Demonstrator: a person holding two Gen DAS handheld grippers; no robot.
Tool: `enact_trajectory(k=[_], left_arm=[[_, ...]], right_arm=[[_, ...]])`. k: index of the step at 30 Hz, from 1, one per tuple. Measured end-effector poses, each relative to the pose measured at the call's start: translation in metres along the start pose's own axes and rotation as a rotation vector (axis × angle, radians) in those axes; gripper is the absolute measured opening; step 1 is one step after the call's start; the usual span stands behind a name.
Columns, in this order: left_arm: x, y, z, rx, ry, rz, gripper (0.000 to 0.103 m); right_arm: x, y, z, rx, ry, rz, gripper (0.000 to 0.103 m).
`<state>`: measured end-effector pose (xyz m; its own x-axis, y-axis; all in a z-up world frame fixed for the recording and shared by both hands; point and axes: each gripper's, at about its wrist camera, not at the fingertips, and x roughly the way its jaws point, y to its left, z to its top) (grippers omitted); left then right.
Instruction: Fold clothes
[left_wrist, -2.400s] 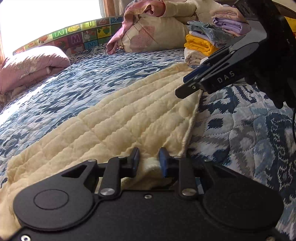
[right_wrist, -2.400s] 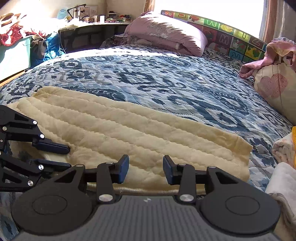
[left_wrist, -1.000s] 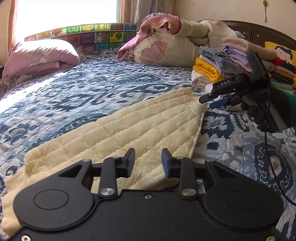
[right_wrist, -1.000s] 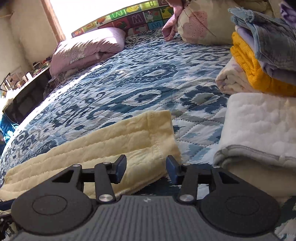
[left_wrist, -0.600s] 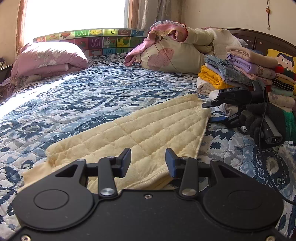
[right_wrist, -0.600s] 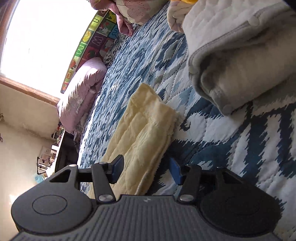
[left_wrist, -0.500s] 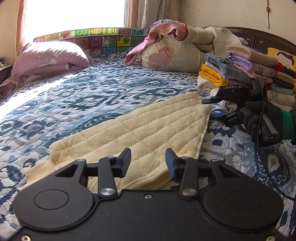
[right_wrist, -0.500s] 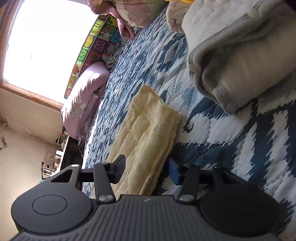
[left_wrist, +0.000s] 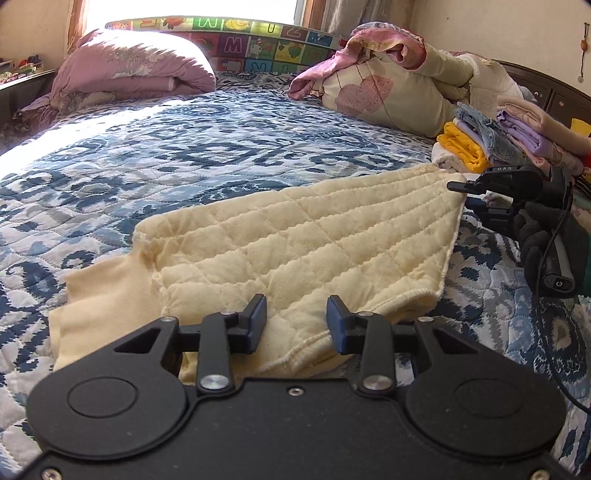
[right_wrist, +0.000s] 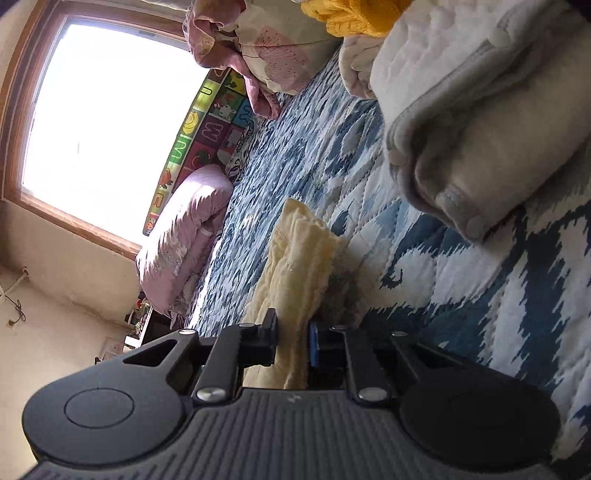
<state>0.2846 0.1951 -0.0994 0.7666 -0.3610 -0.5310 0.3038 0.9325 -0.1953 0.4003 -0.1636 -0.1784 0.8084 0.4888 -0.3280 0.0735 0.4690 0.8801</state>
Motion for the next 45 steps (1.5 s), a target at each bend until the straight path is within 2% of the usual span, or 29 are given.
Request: enact_trajectory(k=[2,4,6,9,12,15,17,19,22,24,29,34,37,41,45], left_arm=[[-0.017,0.017,0.006,-0.093,-0.078,-0.018,0.035],[-0.033,0.042,0.008,-0.219,-0.156,-0.001,0.034],[-0.038,0.061,0.003,-0.314,-0.178,0.011,0.027],[-0.042,0.074,0.002,-0.369,-0.182,0.040,0.023],[-0.041,0.073,0.002,-0.362,-0.177,0.026,0.023],[-0.028,0.060,-0.001,-0.298,-0.143,0.010,0.023],[-0.004,0.048,-0.009,-0.218,-0.058,0.059,0.023],[0.017,0.035,-0.016,-0.118,0.025,0.148,0.023],[0.021,0.028,-0.014,-0.095,0.035,0.186,0.023],[0.017,0.031,-0.015,-0.116,0.023,0.181,0.023],[-0.011,0.039,0.000,-0.225,-0.102,0.087,0.026],[-0.036,0.048,0.012,-0.349,-0.204,-0.025,0.032],[-0.049,0.058,0.015,-0.426,-0.256,-0.100,0.043],[-0.062,0.067,0.016,-0.475,-0.294,-0.148,0.047],[-0.072,0.081,0.012,-0.541,-0.319,-0.205,0.050]], right_arm=[[-0.002,0.013,0.004,-0.052,-0.001,0.005,0.018],[-0.006,0.024,0.011,-0.097,-0.001,0.020,0.018],[-0.020,0.030,0.021,-0.134,0.002,0.041,0.017],[-0.031,0.038,0.026,-0.164,-0.003,0.051,0.017],[-0.037,0.037,0.030,-0.158,-0.016,0.058,0.017],[-0.041,0.030,0.031,-0.146,-0.017,0.051,0.017],[-0.042,0.025,0.027,-0.148,-0.010,0.038,0.017],[-0.043,0.023,0.026,-0.147,-0.011,0.027,0.017],[-0.042,0.030,0.023,-0.185,-0.018,0.007,0.017],[-0.044,0.042,0.021,-0.249,-0.022,-0.007,0.017],[-0.053,0.083,0.011,-0.429,-0.052,-0.017,0.017],[-0.063,0.140,-0.016,-0.687,-0.076,0.020,0.017],[-0.064,0.173,-0.042,-0.846,-0.078,0.044,0.017],[-0.058,0.214,-0.093,-1.090,-0.052,0.078,0.017],[-0.048,0.237,-0.143,-1.260,-0.015,0.095,0.017]])
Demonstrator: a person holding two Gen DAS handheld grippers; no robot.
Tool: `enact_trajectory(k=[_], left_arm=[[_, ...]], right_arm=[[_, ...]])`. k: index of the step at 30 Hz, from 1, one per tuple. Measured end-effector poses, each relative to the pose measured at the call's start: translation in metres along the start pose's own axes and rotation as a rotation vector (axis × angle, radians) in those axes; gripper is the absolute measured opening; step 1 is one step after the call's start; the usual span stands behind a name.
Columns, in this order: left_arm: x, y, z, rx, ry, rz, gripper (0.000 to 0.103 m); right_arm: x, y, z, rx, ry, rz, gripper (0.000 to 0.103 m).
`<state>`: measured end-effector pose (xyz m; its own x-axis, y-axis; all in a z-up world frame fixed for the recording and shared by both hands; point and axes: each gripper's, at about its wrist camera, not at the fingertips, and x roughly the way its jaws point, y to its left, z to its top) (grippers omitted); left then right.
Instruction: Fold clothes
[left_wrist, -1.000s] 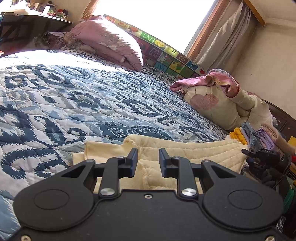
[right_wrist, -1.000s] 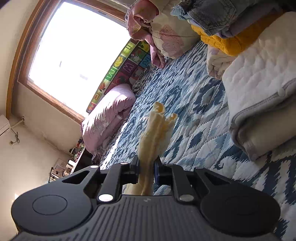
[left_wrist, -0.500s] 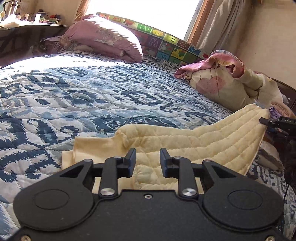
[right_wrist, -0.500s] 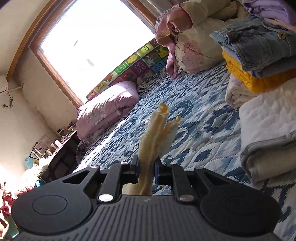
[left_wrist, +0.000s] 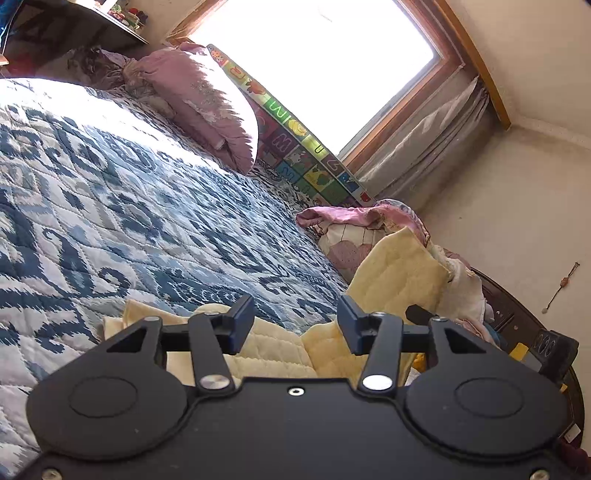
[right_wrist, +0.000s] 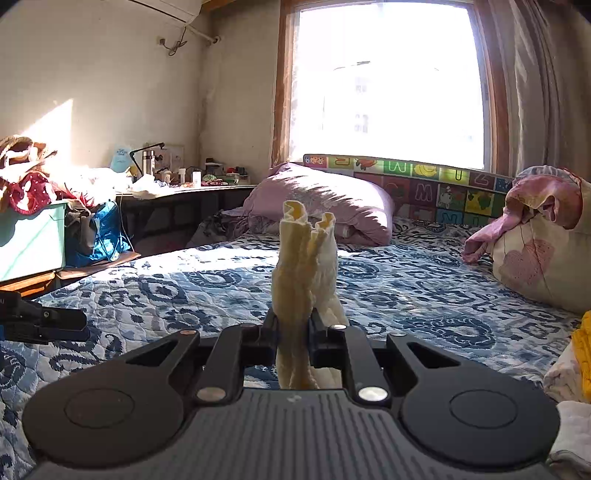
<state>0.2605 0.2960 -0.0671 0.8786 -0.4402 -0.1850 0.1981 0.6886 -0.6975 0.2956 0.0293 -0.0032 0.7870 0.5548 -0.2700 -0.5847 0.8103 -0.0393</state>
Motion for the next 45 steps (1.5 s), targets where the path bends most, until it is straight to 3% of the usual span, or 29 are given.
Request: enact_trajectory(k=[4,7,18,19,21,23,24,27,31,33,38,42,45], left_arm=[[-0.007,0.010,0.002,-0.093,0.000,-0.093,0.060],[-0.006,0.014,0.002,-0.132,0.017,-0.115,0.064],[0.009,0.031,-0.013,-0.193,0.092,0.024,0.066],[0.010,0.032,-0.015,-0.193,0.090,0.038,0.064],[0.012,0.032,-0.017,-0.179,0.087,0.068,0.048],[0.013,0.032,-0.018,-0.149,0.080,0.102,0.023],[0.013,0.031,-0.019,-0.132,0.075,0.114,0.019],[0.011,0.030,-0.017,-0.101,0.059,0.117,0.014],[0.004,0.039,-0.013,-0.108,0.019,0.144,0.013],[0.001,0.043,-0.010,-0.118,0.002,0.154,0.013],[0.003,0.051,-0.010,-0.090,0.015,0.198,0.013],[0.011,0.056,-0.014,-0.087,0.064,0.272,0.013],[0.017,0.049,-0.016,-0.023,0.099,0.363,0.027]], right_arm=[[0.012,0.056,-0.007,-0.209,0.018,0.009,0.017],[0.020,0.100,-0.021,-0.396,0.046,0.023,0.017],[0.028,0.196,-0.070,-0.826,0.061,0.037,0.017],[0.027,0.201,-0.073,-0.850,0.058,0.040,0.017],[0.026,0.211,-0.080,-0.896,0.046,0.049,0.017],[0.023,0.218,-0.084,-0.925,0.035,0.055,0.017],[0.021,0.221,-0.086,-0.928,0.032,0.055,0.017],[0.018,0.222,-0.083,-0.897,0.029,0.056,0.018],[0.000,0.213,-0.078,-0.827,0.015,0.114,0.034],[-0.010,0.205,-0.073,-0.765,0.013,0.137,0.036],[-0.021,0.148,-0.054,-0.427,0.069,0.202,0.035],[0.001,0.089,-0.048,-0.153,0.127,0.135,0.035],[0.030,0.058,-0.061,-0.054,0.257,0.135,0.035]])
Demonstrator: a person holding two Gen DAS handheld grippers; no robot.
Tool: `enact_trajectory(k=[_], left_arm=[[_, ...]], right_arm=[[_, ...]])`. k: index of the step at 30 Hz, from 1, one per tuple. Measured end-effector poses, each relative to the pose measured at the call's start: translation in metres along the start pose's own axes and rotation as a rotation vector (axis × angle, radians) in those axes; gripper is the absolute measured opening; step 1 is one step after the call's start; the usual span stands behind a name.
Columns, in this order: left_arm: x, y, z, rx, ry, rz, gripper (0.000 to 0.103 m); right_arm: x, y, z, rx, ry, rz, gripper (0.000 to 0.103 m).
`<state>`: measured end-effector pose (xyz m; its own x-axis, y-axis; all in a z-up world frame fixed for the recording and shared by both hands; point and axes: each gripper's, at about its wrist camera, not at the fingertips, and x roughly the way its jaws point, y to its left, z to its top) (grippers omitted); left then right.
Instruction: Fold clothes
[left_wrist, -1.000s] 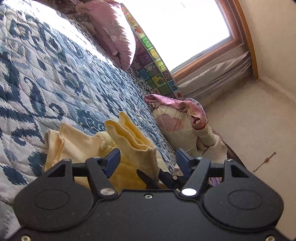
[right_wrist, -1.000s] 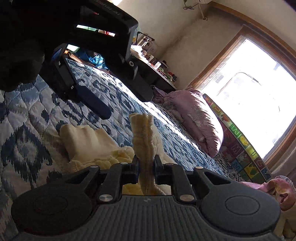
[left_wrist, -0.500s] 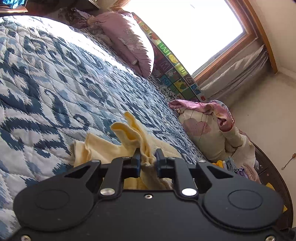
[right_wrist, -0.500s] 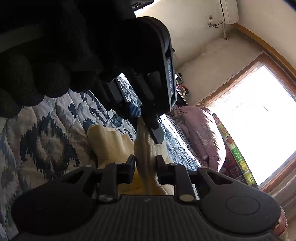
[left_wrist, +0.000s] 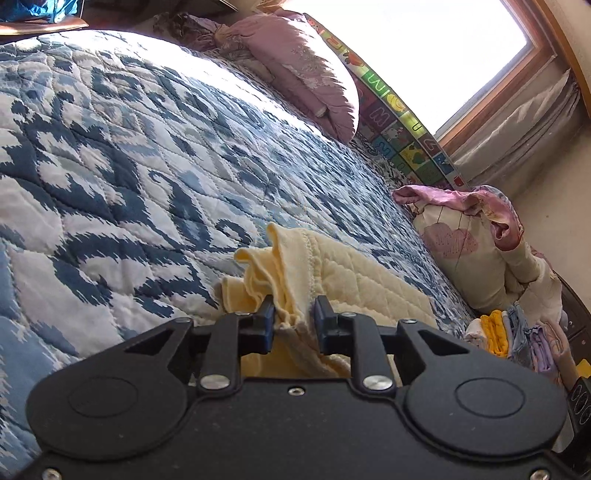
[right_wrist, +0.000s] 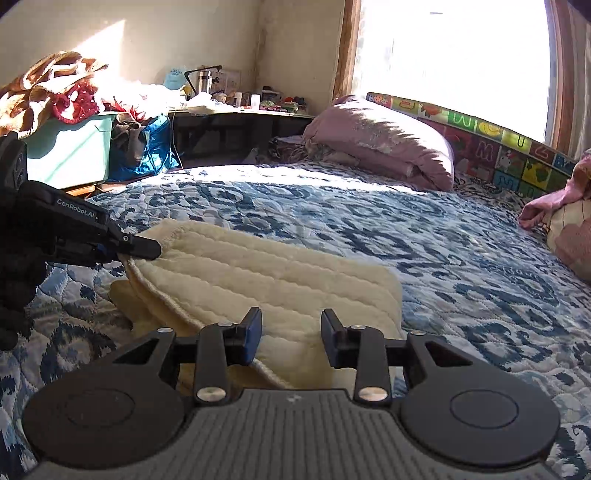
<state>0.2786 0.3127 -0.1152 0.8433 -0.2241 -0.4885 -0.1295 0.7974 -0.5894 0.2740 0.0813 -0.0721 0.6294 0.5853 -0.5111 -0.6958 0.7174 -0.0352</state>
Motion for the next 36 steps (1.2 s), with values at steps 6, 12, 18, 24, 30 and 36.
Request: enact_trajectory(k=[6,12,18,24,30,36], left_arm=[[-0.022,-0.029,0.003,0.213,-0.178,0.110,0.052],[-0.003,-0.064,-0.011,0.449,-0.196,0.132,0.052],[0.028,-0.095,-0.027,0.605,-0.183,0.145,0.057],[0.056,-0.099,-0.033,0.624,-0.110,0.176,0.057],[0.071,-0.090,-0.039,0.605,-0.019,0.195,0.057],[0.076,-0.087,-0.044,0.600,0.001,0.205,0.059]], right_arm=[[-0.001,0.003,-0.008,-0.004,-0.010,0.071,0.036],[-0.006,-0.017,0.015,0.004,-0.065,0.050,0.036],[0.019,-0.033,0.021,-0.008,-0.056,0.031,0.036],[0.042,-0.035,0.015,-0.001,-0.032,0.050,0.040],[0.061,-0.043,-0.002,0.081,0.008,0.083,0.042],[0.068,-0.042,-0.018,0.077,0.006,0.079,0.043]])
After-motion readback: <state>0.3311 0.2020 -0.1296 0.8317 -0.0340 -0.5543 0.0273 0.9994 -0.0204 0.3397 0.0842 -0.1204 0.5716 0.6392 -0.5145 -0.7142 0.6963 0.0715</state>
